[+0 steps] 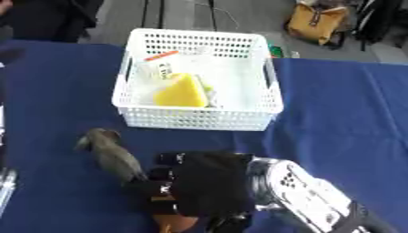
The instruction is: Pick up objects on the table and place them in the box.
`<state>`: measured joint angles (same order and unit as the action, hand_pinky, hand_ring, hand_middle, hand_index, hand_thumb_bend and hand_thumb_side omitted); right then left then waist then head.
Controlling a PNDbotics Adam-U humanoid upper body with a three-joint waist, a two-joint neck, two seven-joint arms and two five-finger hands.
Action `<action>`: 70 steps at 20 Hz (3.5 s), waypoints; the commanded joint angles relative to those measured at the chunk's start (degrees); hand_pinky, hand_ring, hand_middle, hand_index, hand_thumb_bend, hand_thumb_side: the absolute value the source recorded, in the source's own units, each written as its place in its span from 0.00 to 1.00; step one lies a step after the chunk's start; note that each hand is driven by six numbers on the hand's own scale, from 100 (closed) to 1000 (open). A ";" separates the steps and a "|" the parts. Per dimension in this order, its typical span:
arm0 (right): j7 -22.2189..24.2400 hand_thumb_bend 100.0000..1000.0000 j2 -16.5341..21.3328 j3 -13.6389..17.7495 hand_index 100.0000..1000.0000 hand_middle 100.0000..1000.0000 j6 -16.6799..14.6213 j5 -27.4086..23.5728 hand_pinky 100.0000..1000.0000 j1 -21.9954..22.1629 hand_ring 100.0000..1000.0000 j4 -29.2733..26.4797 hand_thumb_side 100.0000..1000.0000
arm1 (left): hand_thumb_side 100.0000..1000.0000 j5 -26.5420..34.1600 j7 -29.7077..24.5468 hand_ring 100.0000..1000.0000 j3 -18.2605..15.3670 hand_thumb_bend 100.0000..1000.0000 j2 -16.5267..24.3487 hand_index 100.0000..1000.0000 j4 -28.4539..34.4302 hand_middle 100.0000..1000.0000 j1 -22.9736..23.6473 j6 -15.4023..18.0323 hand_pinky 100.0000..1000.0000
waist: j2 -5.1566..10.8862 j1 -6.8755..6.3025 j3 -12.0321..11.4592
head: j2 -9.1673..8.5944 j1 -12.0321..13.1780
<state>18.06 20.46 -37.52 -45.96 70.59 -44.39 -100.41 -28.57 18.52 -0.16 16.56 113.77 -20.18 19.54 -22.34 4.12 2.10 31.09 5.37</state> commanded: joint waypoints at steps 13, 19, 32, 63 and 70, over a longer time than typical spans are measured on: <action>-1.11 0.26 -2.87 -1.91 1.00 1.00 -6.01 6.54 0.81 -3.22 0.84 11.00 0.58 | 0.93 0.65 0.00 0.90 0.25 0.00 0.19 0.92 0.82 0.99 -0.34 -0.54 0.79 | 0.98 -0.65 -0.56 | -1.05 -0.81; -2.29 0.25 -3.75 -1.40 1.00 0.99 -6.01 6.55 0.81 -4.39 0.84 12.60 0.58 | 0.93 0.69 -0.13 0.89 0.25 0.00 0.00 0.92 0.82 0.99 -0.27 -0.70 0.79 | 0.88 -0.73 -0.78 | -1.24 -0.88; -6.18 0.24 -4.43 -0.95 1.00 0.99 -6.01 8.15 0.69 -5.46 0.78 17.19 0.44 | 0.93 0.57 -0.38 0.89 0.23 0.00 -0.21 0.90 0.82 0.98 -0.31 -0.93 0.79 | 0.57 -0.94 -1.02 | -1.81 -1.11; 14.37 0.14 -2.11 0.44 0.77 0.54 -6.01 -30.55 0.05 -6.56 0.32 13.88 0.20 | 0.90 0.04 0.26 0.90 -0.08 0.00 -0.14 0.89 0.82 0.97 -0.27 -1.90 0.80 | 0.79 -1.54 -0.28 | -2.17 -0.71; 18.54 0.08 -1.84 1.70 0.65 0.45 -6.01 -36.19 0.02 -7.24 0.29 12.67 0.17 | 0.90 0.02 0.30 0.90 -0.14 0.00 -0.12 0.89 0.82 0.96 -0.20 -1.98 0.80 | 0.84 -1.58 -0.14 | -2.12 -0.59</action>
<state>24.00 17.50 -36.84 -40.01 35.86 -50.53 -86.21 -28.43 18.73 0.11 16.01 113.77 -20.10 17.64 -22.69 2.88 1.92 29.60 4.65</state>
